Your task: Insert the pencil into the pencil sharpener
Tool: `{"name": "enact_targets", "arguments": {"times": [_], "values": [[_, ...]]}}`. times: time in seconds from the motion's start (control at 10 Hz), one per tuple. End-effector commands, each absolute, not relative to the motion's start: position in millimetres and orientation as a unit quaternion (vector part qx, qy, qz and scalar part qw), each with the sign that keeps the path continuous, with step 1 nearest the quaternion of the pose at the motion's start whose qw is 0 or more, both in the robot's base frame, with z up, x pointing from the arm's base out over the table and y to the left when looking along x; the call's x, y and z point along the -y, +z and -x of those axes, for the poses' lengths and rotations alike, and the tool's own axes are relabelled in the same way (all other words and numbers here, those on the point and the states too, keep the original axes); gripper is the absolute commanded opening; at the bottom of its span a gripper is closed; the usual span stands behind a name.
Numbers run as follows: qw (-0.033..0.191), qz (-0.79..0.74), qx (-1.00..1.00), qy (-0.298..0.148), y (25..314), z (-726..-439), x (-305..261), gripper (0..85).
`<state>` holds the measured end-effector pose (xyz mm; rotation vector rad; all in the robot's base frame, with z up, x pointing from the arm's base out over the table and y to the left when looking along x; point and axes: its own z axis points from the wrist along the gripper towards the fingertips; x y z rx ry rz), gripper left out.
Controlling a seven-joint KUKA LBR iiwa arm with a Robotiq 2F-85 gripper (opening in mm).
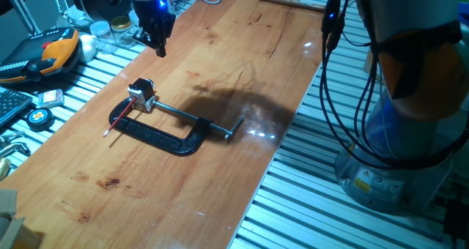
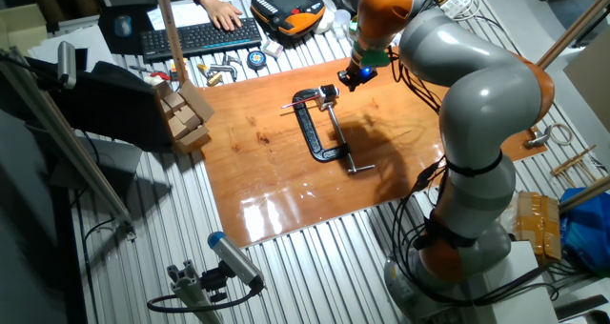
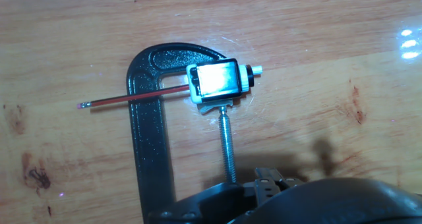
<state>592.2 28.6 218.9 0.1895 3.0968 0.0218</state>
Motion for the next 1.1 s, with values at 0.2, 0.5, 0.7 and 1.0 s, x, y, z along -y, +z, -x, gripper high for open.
{"name": "enact_targets", "arguments": {"times": [0.2,0.5,0.7,1.0], "values": [[0.020,-0.062,-0.998,0.006,217.9,-592.6,-29.0,0.0],[0.022,-0.061,-0.998,0.004,218.1,-593.0,-28.3,0.0],[0.021,-0.061,-0.998,0.005,217.6,-593.0,-28.3,0.0],[0.024,-0.061,-0.998,0.002,217.3,-592.8,-27.7,0.0]]}}
